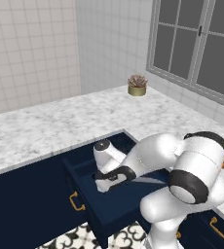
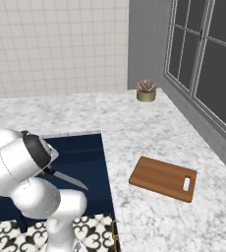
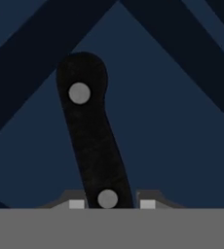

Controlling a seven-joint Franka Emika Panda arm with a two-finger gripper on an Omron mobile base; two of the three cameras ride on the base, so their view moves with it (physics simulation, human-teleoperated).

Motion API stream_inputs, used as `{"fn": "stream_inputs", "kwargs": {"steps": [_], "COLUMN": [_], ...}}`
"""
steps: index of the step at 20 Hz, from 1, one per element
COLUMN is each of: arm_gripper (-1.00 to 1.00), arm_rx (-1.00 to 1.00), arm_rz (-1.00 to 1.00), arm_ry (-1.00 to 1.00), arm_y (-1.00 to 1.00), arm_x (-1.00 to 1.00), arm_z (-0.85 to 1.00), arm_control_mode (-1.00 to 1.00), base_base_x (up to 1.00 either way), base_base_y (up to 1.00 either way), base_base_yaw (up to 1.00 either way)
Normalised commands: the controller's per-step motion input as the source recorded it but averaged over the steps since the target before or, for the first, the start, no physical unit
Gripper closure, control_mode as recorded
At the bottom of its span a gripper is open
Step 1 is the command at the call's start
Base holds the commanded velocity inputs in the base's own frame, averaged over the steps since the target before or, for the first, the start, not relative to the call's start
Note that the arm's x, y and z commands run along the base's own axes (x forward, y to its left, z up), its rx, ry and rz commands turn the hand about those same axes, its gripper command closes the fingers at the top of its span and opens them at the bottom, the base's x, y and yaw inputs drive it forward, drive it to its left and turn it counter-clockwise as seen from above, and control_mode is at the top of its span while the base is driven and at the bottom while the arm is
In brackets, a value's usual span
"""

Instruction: Pick up the knife from the drawer and place it on the cutting board. Then place the meat from the plate to the cutting board.

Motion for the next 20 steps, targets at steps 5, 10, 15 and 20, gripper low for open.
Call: {"fn": "stream_inputs", "kwargs": {"steps": [5, 10, 15, 20], "arm_gripper": [1.0, 1.0, 1.0, 1.0], "arm_rx": [-0.07, -0.05, 0.0, 0.0], "arm_rz": [0.04, 0.05, 0.06, 0.03], "arm_ry": [-0.06, 0.0, 0.09, 0.0], "arm_y": [0.08, -0.25, -0.79, -1.0], "arm_x": [-0.19, -0.03, 0.0, 0.0], "arm_z": [1.0, 0.97, 0.73, 0.38], "arm_control_mode": [-1.0, -1.0, -1.0, -1.0], "base_base_x": [0.0, 0.0, 0.0, 0.0], "base_base_y": [0.0, 0.0, 0.0, 0.0], "base_base_yaw": [0.0, 0.0, 0.0, 0.0]}}
